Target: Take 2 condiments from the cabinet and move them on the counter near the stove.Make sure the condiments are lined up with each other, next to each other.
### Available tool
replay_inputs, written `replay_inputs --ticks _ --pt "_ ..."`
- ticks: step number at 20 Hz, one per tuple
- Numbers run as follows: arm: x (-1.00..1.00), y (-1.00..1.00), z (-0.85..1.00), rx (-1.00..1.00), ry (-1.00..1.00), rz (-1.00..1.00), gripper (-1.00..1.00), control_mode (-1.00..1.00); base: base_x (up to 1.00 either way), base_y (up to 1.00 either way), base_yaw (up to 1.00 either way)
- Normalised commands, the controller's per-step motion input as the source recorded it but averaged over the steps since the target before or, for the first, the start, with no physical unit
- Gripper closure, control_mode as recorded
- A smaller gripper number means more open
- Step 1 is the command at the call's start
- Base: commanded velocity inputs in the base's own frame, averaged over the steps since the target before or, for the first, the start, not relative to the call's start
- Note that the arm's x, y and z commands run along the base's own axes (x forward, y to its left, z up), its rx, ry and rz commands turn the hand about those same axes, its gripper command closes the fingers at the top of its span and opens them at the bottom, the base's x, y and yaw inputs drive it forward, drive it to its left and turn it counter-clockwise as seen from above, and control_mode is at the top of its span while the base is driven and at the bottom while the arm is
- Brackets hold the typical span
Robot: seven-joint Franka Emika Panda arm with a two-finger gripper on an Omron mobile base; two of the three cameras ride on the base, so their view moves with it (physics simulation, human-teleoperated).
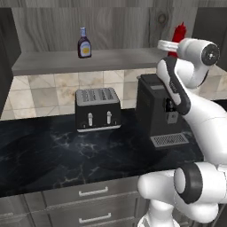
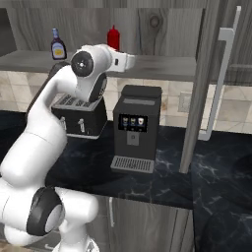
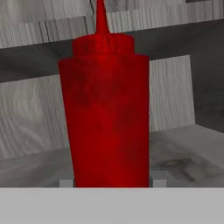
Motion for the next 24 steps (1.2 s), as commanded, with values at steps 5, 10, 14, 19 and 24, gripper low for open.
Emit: replay_inputs --ticks 5,10,14,19,24 --pt "-0.91 0.27 0.12 -0.03 0.08 0.03 1.0 -1.0 0.0 0.0 0.0" --pt "-0.74 0.15 0.03 -0.01 0.11 0.0 1.0 -1.0 0.0 0.0 0.0" --pt "-0.76 0.01 -0.02 0.0 0.01 0.0 1.0 -1.0 0.0 0.0 0.0" --pt "-0.77 0.01 -0.17 -0.01 0.0 0.0 1.0 -1.0 0.0 0.0 0.0" --pt "-0.59 0.09 -0.29 -0.02 0.0 0.0 1.0 -1.0 0.0 0.0 0.0"
